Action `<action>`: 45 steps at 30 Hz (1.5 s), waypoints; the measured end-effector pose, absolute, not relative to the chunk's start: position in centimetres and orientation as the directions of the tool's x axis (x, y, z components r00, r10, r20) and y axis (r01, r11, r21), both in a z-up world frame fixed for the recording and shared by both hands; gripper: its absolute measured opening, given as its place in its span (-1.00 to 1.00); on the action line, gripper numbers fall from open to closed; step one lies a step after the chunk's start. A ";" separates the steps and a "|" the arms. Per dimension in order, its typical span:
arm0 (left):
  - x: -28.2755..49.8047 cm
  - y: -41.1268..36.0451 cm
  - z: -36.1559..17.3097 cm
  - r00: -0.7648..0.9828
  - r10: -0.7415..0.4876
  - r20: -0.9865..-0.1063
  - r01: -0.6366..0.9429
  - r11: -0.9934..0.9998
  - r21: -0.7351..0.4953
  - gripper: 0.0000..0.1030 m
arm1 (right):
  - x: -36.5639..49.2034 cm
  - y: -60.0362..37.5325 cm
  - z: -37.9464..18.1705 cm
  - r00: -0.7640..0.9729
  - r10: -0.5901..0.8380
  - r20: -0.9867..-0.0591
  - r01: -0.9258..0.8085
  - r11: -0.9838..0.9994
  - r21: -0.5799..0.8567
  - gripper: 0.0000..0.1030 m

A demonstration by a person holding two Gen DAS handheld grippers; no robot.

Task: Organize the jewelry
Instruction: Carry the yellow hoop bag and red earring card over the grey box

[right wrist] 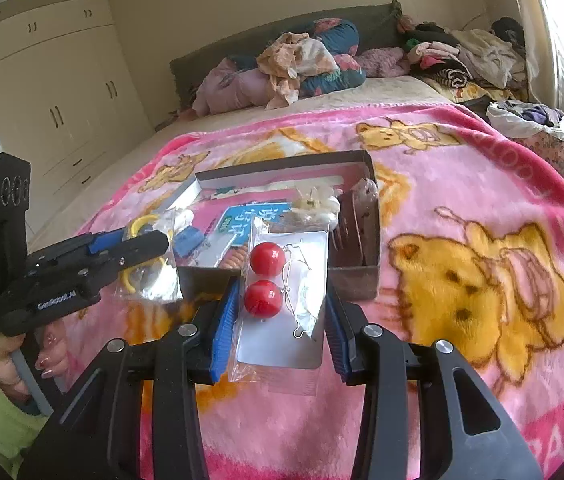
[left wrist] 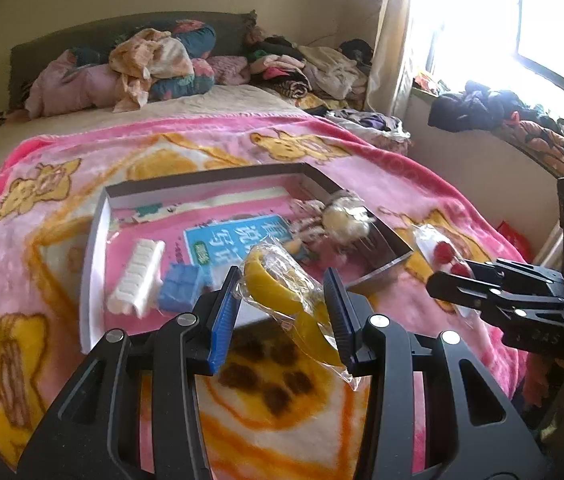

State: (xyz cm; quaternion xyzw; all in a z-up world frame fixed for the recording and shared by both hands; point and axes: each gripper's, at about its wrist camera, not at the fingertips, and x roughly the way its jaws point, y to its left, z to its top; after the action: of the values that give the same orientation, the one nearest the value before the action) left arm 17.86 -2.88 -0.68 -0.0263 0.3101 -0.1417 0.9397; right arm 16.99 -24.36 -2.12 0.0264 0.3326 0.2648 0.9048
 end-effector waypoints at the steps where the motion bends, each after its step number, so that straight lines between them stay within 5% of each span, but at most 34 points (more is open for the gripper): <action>1: 18.0 -2.7 -0.6 0.769 -0.281 -0.574 0.247 0.959 -0.138 -0.35 | 17.2 -24.3 -2.1 0.639 0.497 -0.587 -0.463 0.858 0.223 -0.26; 45: 28.2 1.5 -2.9 0.748 -0.172 -0.641 0.109 0.985 -0.137 -0.35 | 26.0 -16.4 -4.8 0.596 0.436 -0.674 -0.507 0.855 0.104 -0.25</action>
State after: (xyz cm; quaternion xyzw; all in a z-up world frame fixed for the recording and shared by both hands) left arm 28.20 1.53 -2.88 -0.0454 0.3470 -0.0754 0.9337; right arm 25.96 -16.38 -4.80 -0.0494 0.3632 0.2643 0.8920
